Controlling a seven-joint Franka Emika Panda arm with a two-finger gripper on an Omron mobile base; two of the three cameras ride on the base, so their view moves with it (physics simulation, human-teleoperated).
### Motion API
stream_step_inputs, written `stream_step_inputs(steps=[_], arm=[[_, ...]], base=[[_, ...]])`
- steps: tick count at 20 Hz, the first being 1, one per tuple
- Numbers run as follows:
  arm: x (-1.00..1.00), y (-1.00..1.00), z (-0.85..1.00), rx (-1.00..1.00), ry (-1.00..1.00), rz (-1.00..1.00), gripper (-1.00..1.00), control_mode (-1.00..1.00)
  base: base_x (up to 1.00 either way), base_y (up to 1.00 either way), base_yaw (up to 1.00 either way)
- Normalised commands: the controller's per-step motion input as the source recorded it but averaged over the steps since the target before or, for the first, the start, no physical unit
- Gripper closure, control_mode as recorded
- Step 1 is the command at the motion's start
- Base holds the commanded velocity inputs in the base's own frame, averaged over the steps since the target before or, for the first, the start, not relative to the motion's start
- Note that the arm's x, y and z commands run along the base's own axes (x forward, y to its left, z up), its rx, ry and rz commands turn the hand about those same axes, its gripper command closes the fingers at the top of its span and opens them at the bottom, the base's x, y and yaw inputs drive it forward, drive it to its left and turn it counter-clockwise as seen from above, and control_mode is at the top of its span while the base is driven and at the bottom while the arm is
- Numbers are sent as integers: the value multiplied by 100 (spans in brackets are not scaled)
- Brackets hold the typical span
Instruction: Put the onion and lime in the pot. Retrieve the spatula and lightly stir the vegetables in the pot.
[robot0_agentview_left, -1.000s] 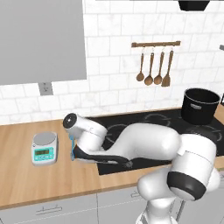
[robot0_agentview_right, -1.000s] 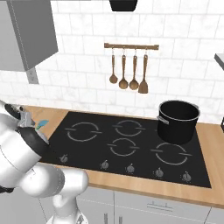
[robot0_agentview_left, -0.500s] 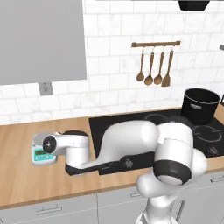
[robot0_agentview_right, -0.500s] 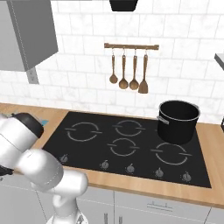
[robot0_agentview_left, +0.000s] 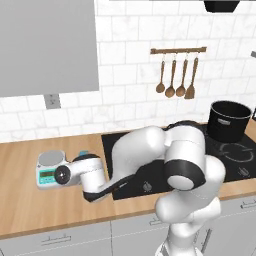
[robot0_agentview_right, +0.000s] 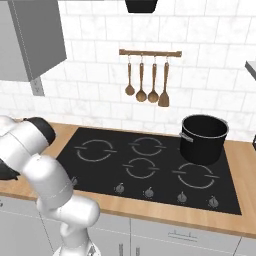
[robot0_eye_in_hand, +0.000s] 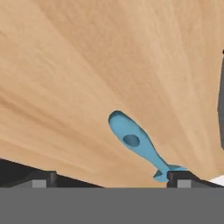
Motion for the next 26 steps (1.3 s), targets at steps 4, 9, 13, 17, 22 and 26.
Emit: stream_step_inputs(steps=[4,9,13,17,22,26], arm=[[4,38,-21,-10,0,0,-100,-100],[15,32,-25,-15,0,-2,-100,-100],[11,58,-17,-20,0,-2,-100,-100],[12,36,-13,-21,0,-4,-100,-100],[2,-1,-2,-18,1,6,-100,-100],[-2,-32,0,-12,6,27,-100,-100]], base=[[0,0,0],[0,0,0],[0,0,0],[0,0,0],[0,0,0],[0,0,0]])
